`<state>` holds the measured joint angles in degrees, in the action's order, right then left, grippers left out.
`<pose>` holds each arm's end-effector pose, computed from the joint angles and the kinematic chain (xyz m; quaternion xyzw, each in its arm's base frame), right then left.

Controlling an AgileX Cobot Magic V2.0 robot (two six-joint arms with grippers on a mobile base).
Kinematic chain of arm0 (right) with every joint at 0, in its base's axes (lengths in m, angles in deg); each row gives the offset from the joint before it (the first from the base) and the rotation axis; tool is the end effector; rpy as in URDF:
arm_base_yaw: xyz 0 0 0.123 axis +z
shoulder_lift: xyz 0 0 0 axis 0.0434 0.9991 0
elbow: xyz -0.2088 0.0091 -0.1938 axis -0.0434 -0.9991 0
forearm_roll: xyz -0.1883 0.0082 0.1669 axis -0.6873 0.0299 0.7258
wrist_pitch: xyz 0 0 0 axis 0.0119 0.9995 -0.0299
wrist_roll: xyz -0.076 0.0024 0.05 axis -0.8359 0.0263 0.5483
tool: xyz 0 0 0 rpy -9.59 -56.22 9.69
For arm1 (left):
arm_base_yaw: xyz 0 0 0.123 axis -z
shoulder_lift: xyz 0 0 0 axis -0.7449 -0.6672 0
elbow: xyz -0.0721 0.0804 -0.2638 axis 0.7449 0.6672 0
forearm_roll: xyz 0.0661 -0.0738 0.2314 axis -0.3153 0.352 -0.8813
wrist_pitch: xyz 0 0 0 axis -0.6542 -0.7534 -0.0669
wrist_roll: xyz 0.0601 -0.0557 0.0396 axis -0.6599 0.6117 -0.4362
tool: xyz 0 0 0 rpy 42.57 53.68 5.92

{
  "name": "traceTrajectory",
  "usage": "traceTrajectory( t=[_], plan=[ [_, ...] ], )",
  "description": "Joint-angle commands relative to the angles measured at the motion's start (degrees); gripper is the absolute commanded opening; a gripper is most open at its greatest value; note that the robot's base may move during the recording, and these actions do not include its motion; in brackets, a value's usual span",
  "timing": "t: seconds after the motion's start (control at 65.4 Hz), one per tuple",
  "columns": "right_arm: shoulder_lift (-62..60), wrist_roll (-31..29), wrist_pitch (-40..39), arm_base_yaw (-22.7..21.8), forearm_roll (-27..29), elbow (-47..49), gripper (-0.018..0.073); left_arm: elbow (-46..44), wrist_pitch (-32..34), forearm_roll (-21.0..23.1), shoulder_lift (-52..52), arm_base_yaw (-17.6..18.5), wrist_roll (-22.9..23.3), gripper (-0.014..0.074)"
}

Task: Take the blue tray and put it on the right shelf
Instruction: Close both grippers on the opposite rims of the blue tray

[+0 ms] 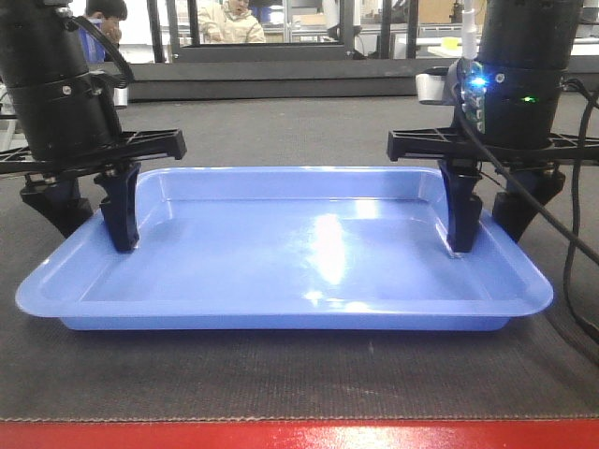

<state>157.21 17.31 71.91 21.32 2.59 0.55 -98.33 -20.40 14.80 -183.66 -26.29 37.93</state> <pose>0.3477 0.1259 0.2142 0.0446 0.9957 0.0616 0.0534 0.3486 -0.1494 0.2103 0.0253 0.9946 -0.0762 0.0655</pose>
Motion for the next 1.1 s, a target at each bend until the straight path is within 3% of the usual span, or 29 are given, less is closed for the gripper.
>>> traceTrajectory(
  t=[0.0,0.979,1.086],
  plan=[
    [-2.9,0.2,-0.3,0.0,0.2,1.7,0.0223,-1.7,0.8,-0.2,2.7,0.4,0.0,0.0037],
    [-2.9,0.2,-0.7,0.0,0.2,1.8,0.0160,-1.7,0.8,0.2,2.7,0.4,0.0,0.0037],
    [-3.0,0.2,3.0,0.0,0.2,4.1,0.0160,-3.7,-2.6,0.3,2.9,0.4,0.0,0.0037]
  ],
)
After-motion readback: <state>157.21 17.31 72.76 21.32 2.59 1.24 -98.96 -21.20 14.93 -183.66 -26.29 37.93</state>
